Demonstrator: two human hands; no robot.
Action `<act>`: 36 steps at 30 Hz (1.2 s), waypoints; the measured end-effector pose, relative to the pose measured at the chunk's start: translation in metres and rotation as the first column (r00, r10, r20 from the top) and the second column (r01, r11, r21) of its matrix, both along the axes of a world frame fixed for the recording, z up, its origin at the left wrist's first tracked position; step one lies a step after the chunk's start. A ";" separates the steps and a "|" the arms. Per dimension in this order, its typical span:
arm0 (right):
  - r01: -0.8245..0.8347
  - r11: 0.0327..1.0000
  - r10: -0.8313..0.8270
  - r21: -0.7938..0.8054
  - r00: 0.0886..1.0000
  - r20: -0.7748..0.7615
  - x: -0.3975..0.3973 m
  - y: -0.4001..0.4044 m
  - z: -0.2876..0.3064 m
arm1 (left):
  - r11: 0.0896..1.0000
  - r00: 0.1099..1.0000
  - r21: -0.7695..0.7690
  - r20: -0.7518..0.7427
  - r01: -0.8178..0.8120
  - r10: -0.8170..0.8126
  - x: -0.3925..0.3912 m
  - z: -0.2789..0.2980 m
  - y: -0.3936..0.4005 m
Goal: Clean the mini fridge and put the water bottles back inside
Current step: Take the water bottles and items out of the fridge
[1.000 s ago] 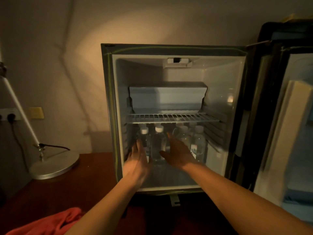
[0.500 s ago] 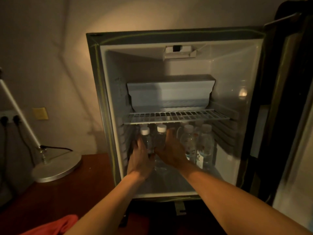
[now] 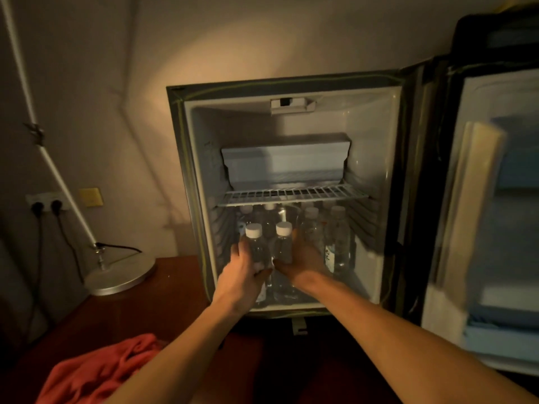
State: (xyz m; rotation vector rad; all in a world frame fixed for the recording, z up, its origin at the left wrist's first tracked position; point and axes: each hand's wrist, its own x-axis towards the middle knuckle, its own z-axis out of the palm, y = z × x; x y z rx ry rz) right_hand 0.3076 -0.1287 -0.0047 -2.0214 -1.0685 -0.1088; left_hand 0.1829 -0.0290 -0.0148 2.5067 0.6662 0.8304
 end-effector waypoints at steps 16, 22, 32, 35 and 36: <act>-0.200 0.973 0.180 0.117 0.971 0.158 -0.110 -0.047 0.004 | 0.997 0.995 0.058 0.090 -0.046 0.041 -0.138 0.008 -0.044; -0.309 0.938 0.282 0.159 0.944 0.172 -0.170 -0.012 0.008 | 0.984 0.983 0.122 0.145 -0.128 0.110 -0.207 0.015 -0.025; -0.490 0.863 0.473 0.123 0.869 0.144 -0.265 0.069 0.000 | 0.919 0.928 0.153 0.147 -0.364 0.344 -0.335 0.001 0.032; -0.537 0.834 0.523 0.127 0.843 0.126 -0.292 0.095 -0.003 | 0.885 0.888 0.114 0.154 -0.452 0.433 -0.371 -0.007 0.047; -0.548 0.826 0.536 0.130 0.836 0.117 -0.301 0.103 -0.004 | 0.873 0.873 0.100 0.158 -0.478 0.460 -0.382 -0.009 0.051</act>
